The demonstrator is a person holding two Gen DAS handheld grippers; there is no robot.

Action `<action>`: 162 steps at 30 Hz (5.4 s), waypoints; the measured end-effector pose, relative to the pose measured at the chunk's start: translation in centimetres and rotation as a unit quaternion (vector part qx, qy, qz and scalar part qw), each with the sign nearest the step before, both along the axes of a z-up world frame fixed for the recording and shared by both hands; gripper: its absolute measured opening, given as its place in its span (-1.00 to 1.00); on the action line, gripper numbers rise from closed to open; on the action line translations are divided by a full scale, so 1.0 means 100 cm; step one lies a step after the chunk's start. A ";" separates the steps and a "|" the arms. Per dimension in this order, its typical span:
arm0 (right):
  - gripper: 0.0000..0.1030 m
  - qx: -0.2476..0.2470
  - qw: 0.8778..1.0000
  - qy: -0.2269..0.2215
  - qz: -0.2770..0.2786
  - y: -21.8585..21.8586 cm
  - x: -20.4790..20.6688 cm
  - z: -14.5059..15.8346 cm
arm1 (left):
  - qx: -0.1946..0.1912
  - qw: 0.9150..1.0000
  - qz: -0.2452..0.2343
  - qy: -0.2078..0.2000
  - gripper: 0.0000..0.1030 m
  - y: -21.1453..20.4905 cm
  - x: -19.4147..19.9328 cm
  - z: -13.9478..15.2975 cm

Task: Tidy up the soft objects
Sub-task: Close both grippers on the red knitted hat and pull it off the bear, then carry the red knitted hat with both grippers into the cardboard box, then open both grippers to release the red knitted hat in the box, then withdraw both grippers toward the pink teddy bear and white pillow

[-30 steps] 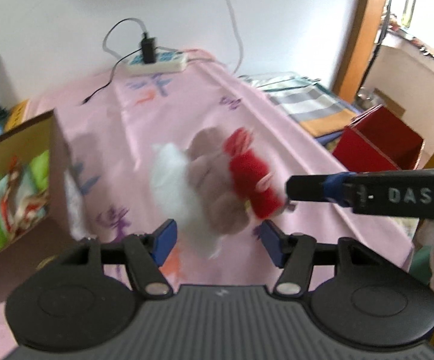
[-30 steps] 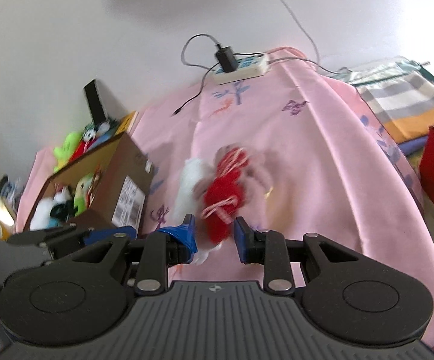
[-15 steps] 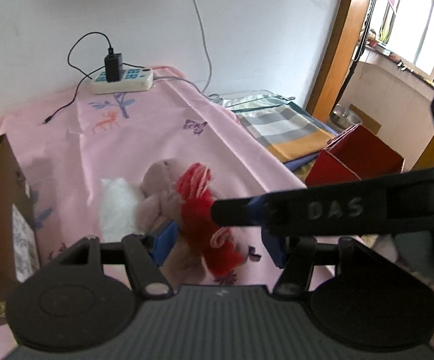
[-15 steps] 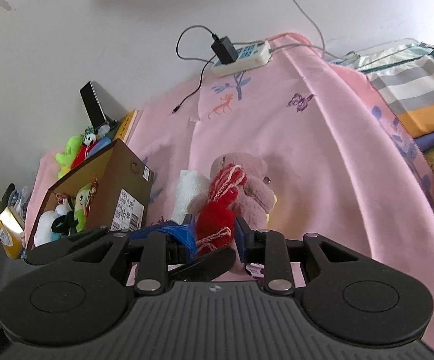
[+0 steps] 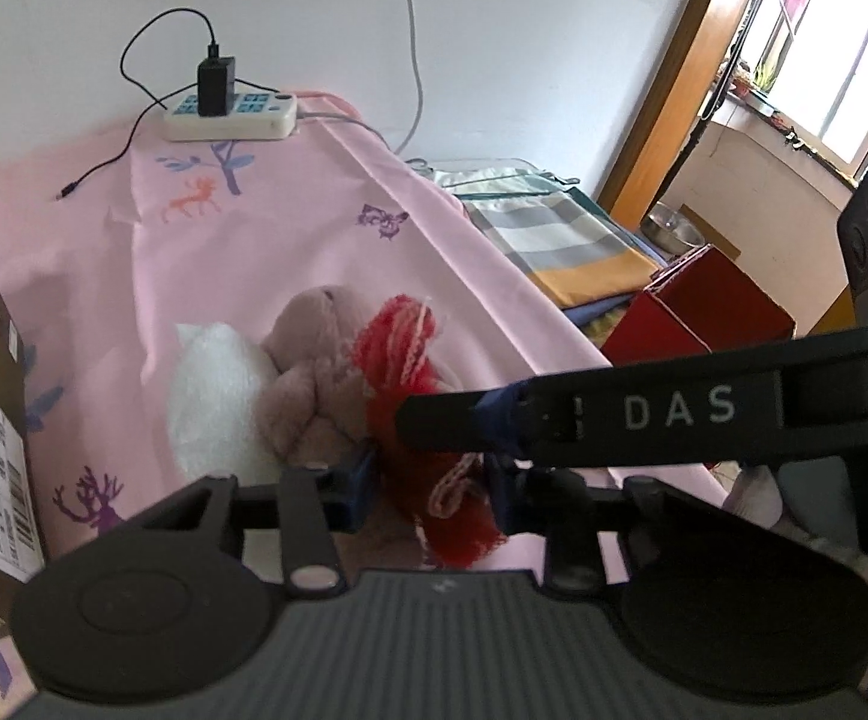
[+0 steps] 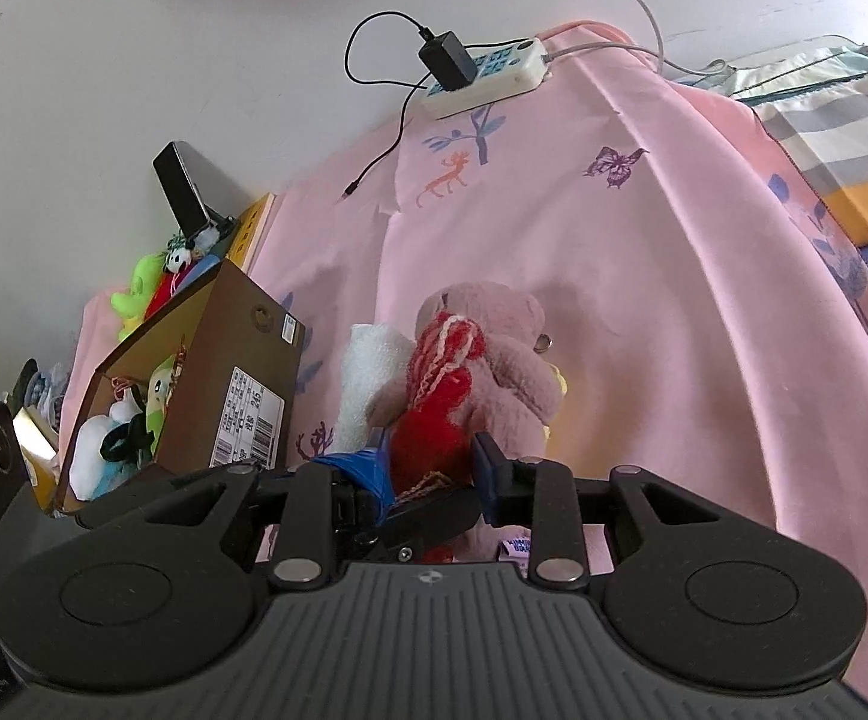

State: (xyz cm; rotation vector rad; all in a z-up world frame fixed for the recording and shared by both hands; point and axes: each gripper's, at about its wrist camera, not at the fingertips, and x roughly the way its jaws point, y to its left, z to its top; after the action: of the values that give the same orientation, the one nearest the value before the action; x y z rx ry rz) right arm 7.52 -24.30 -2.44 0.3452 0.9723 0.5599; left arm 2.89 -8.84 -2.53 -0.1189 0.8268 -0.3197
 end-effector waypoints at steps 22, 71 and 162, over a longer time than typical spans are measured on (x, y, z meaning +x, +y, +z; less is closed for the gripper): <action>-0.82 0.003 0.998 -0.033 0.049 0.047 -0.035 0.019 | 0.025 0.999 -0.008 -0.043 -0.62 0.042 -0.050 0.025; -0.81 -0.017 0.985 -0.053 0.162 0.282 -0.033 0.014 | 0.065 0.991 0.116 -0.017 -0.65 0.256 -0.068 0.025; -0.74 -0.002 0.999 0.019 0.032 0.132 -0.104 -0.001 | 0.116 0.982 0.119 0.088 0.11 0.137 -0.112 0.007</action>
State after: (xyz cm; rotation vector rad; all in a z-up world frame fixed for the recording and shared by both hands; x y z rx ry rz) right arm -2.86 -11.13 -2.56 0.3227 1.0229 0.6114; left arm -8.32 4.82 -1.80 -0.0276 1.0077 0.0142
